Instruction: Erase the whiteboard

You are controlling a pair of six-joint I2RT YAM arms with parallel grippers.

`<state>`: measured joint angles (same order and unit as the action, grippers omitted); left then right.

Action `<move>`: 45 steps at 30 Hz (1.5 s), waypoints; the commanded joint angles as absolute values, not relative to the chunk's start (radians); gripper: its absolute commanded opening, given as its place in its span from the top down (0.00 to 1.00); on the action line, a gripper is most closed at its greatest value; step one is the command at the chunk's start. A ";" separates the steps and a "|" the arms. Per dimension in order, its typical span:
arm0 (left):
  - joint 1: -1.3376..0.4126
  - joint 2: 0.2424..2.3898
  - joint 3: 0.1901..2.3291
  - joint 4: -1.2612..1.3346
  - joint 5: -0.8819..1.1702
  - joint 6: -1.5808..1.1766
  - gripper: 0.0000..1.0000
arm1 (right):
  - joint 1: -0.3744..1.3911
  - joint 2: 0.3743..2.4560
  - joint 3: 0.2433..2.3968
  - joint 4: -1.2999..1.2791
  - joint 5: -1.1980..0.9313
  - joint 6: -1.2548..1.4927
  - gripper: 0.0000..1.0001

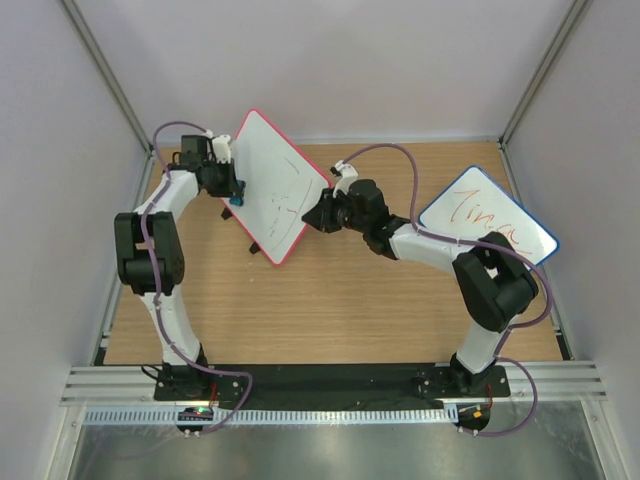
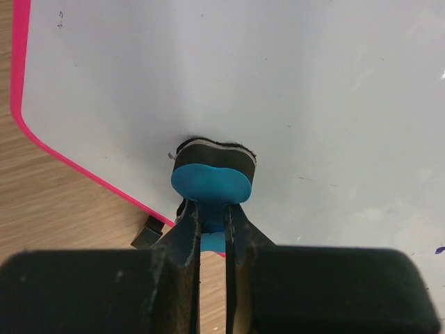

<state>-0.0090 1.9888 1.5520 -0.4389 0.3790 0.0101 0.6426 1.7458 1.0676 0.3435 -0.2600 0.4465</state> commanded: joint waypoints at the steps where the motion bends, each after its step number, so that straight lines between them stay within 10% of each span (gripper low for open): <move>1: -0.069 2.017 1.588 -0.436 0.376 0.020 1.00 | 0.675 1.772 1.063 0.268 -0.290 0.293 0.99; 19: -0.546 1.821 1.430 -0.483 0.390 0.046 1.00 | 0.684 1.781 1.074 0.275 -0.296 0.311 0.99; 45: -0.190 1.901 1.413 -0.431 0.250 0.170 1.00 | 0.690 1.775 1.051 0.294 -0.291 0.314 0.99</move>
<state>-0.1562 1.8793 1.4487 -0.4591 0.2382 0.1417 0.6384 1.7626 1.0611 0.3672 -0.2417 0.4953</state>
